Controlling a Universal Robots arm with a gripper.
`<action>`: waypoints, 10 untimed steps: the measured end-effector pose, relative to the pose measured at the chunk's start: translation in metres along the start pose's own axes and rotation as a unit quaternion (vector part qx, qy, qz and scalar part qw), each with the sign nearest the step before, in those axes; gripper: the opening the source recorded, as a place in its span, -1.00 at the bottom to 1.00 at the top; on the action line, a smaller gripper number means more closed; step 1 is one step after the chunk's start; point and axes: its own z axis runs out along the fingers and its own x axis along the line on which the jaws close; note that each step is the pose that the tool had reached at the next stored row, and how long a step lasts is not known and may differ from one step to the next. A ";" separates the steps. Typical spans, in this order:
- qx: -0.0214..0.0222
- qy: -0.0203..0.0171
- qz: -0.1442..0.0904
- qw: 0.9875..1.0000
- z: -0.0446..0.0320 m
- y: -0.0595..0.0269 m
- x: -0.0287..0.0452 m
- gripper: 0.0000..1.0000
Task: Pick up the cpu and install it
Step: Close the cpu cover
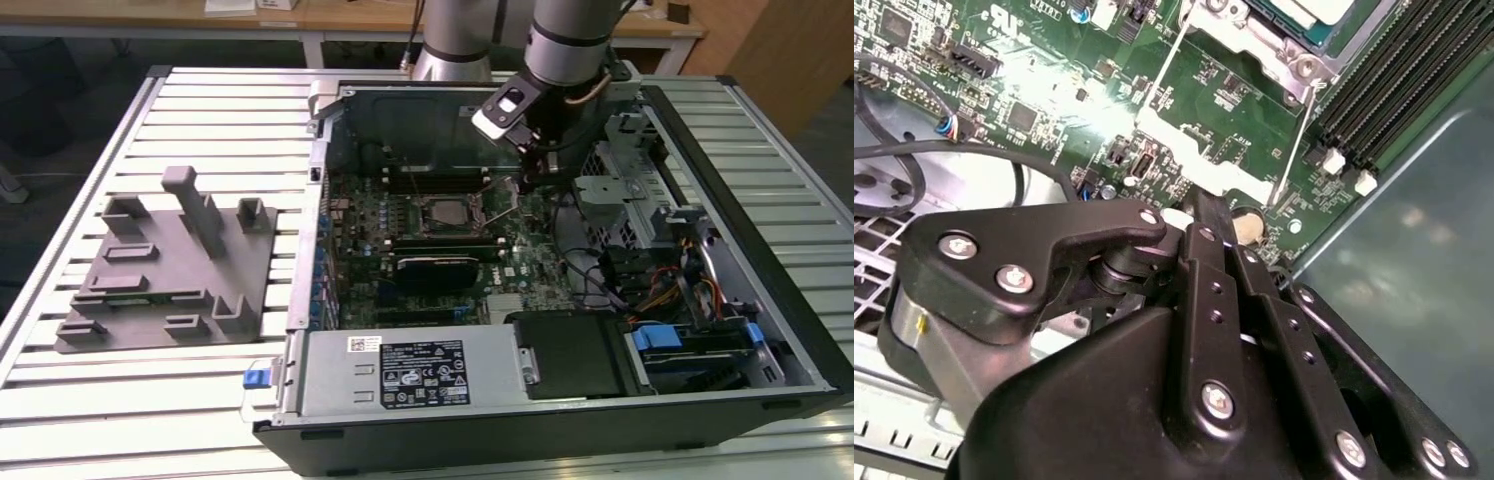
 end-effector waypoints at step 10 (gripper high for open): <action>0.000 0.000 0.000 1.000 -0.0001 -0.0129 0.0003 -0.79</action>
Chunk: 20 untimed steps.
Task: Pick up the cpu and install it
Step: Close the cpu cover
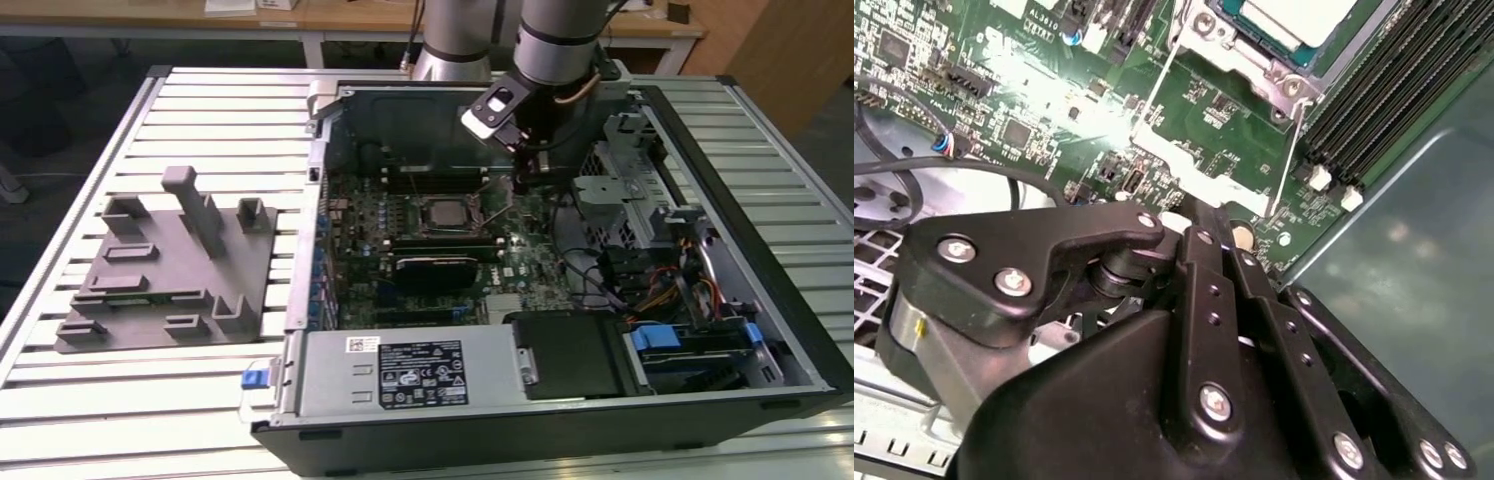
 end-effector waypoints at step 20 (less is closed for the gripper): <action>0.000 0.002 0.000 1.000 -0.0034 -0.0136 0.0004 -0.79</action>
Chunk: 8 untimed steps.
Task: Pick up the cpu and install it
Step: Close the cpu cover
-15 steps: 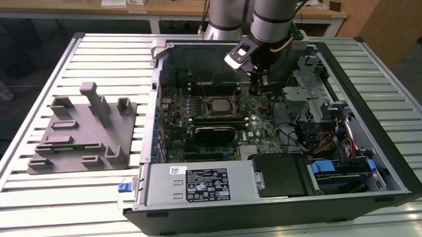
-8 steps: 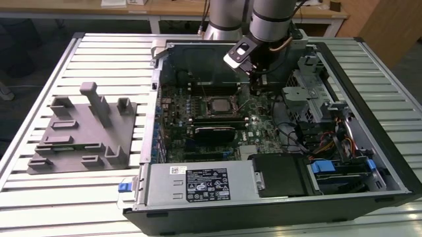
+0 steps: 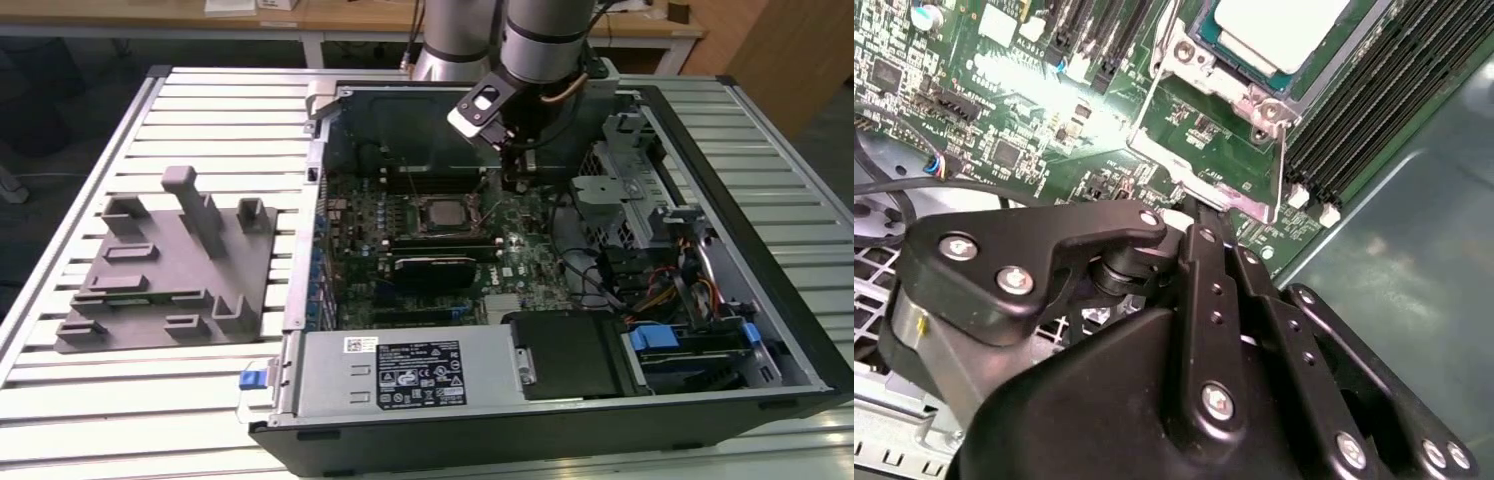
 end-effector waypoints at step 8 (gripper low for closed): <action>0.000 0.000 0.000 1.000 -0.0004 -0.0167 0.0004 -0.79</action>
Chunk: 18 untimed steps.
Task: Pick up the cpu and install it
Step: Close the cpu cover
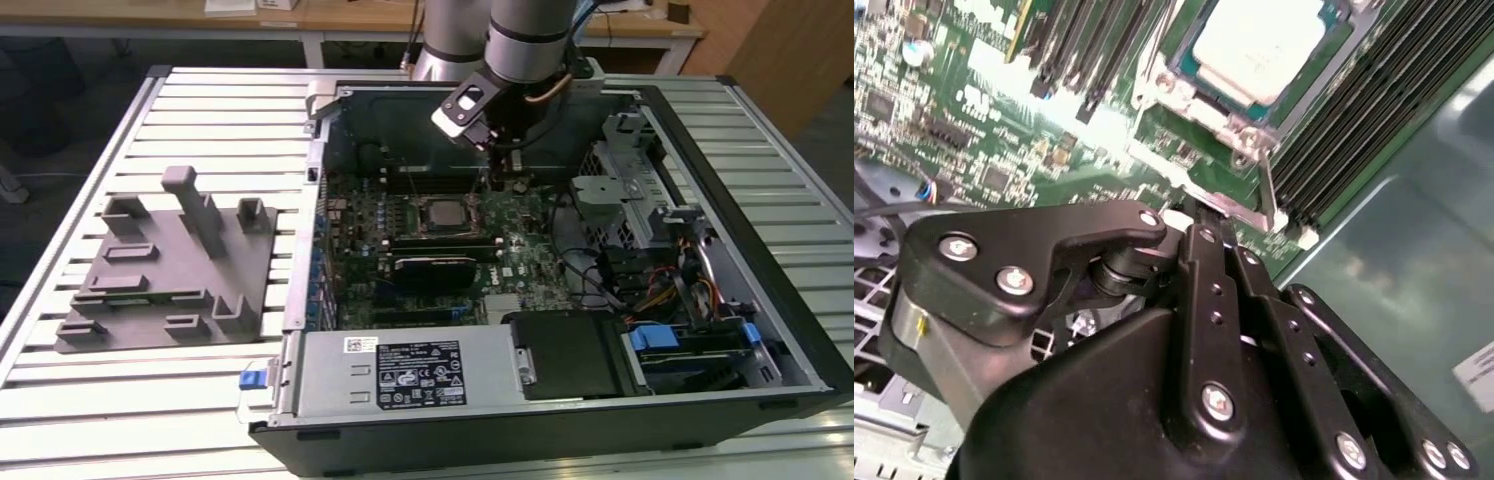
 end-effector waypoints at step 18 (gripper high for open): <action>0.000 0.000 0.000 1.000 0.0005 -0.0398 0.0010 -0.79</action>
